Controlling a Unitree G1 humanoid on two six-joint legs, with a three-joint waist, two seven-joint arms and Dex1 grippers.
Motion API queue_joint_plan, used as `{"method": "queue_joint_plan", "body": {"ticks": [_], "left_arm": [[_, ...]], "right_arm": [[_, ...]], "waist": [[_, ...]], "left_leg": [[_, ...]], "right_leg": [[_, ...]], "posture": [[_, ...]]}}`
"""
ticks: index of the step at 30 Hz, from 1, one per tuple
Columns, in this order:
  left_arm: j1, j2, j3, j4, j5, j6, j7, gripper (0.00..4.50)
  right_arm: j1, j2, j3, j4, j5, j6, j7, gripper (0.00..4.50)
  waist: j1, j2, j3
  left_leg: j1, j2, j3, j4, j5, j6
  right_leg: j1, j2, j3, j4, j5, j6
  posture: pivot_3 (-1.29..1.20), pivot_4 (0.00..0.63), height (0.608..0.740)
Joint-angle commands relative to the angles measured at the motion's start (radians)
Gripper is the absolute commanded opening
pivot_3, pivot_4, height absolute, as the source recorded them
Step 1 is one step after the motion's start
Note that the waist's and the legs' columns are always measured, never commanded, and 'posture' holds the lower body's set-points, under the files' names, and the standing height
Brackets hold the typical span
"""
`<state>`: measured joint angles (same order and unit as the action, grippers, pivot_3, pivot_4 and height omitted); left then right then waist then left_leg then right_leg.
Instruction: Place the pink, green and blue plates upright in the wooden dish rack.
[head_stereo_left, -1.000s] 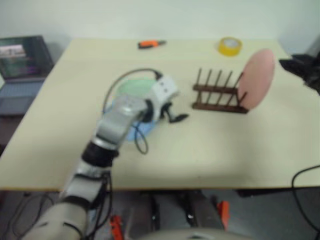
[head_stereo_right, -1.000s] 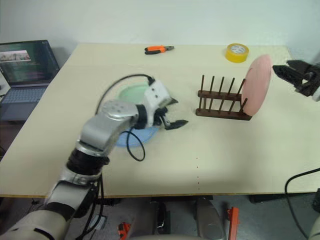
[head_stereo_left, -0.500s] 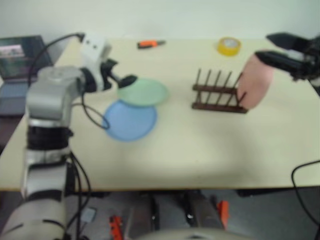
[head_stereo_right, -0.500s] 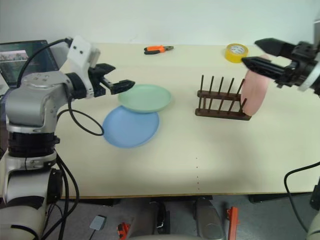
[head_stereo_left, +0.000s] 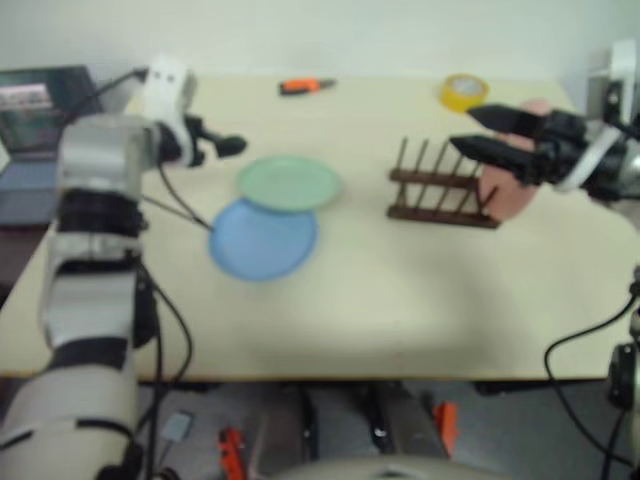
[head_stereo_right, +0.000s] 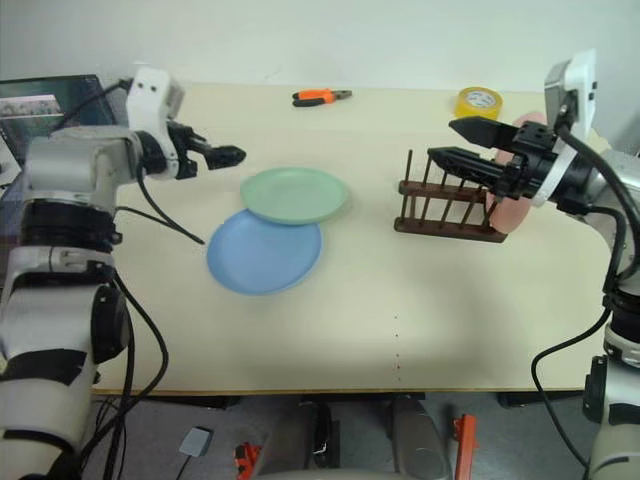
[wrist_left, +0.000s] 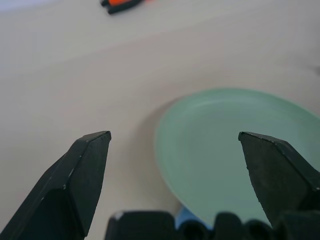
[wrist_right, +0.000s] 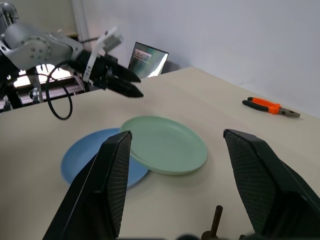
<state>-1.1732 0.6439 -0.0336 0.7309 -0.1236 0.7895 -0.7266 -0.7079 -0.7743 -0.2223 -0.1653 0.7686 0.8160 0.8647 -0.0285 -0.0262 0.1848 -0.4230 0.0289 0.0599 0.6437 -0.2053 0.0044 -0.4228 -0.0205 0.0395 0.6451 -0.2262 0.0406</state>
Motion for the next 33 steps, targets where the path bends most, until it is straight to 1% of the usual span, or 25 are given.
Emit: {"method": "queue_joint_plan", "body": {"ticks": [1, 12, 20, 25, 33], "left_arm": [[-0.067, 0.002, 0.024, 0.079, 0.019, -0.048, 0.032, 4.50], [-0.122, -0.006, 0.026, 0.274, 0.050, -0.106, 0.038, 4.50], [-0.107, -0.042, 0.034, 0.320, 0.044, -0.114, 0.037, 4.50], [-0.100, -0.073, 0.063, 0.366, 0.044, -0.131, 0.062, 4.50], [-0.083, -0.088, 0.085, 0.410, 0.051, -0.158, 0.095, 4.50]], "right_arm": [[0.002, 0.014, -0.022, -0.059, 0.031, 0.007, -0.028, 3.15], [0.057, 0.032, -0.027, -0.112, 0.045, 0.024, -0.086, 3.15], [0.068, 0.034, -0.021, -0.126, 0.059, 0.028, -0.106, 3.15], [0.064, 0.034, -0.016, -0.134, 0.063, 0.036, -0.113, 3.15], [0.062, 0.030, -0.020, -0.138, 0.063, 0.043, -0.116, 3.15]], "waist": [[-0.002, 0.000, 0.000], [-0.002, 0.000, 0.000], [-0.001, 0.000, 0.000], [-0.001, 0.000, 0.000], [-0.002, 0.000, 0.000]], "left_leg": [[0.000, 0.000, 0.000, 0.000, 0.000, 0.000], [-0.001, 0.000, 0.000, 0.000, 0.000, 0.000], [-0.001, 0.000, 0.000, 0.001, 0.000, 0.000], [-0.001, 0.000, 0.000, 0.001, 0.000, 0.000], [-0.001, 0.000, 0.000, 0.001, 0.000, 0.000]], "right_leg": [[0.000, 0.000, 0.000, 0.000, 0.000, 0.000], [0.000, 0.000, 0.000, 0.000, 0.000, 0.000], [0.000, 0.000, 0.000, 0.000, 0.000, 0.000], [0.000, 0.000, -0.001, 0.000, 0.000, 0.000], [0.000, 0.000, 0.000, 0.000, 0.000, 0.000]], "posture": [[0.00, 0.150, 0.740], [0.00, 0.150, 0.740], [0.00, 0.150, 0.740], [0.00, 0.150, 0.740], [0.00, 0.150, 0.740]]}}
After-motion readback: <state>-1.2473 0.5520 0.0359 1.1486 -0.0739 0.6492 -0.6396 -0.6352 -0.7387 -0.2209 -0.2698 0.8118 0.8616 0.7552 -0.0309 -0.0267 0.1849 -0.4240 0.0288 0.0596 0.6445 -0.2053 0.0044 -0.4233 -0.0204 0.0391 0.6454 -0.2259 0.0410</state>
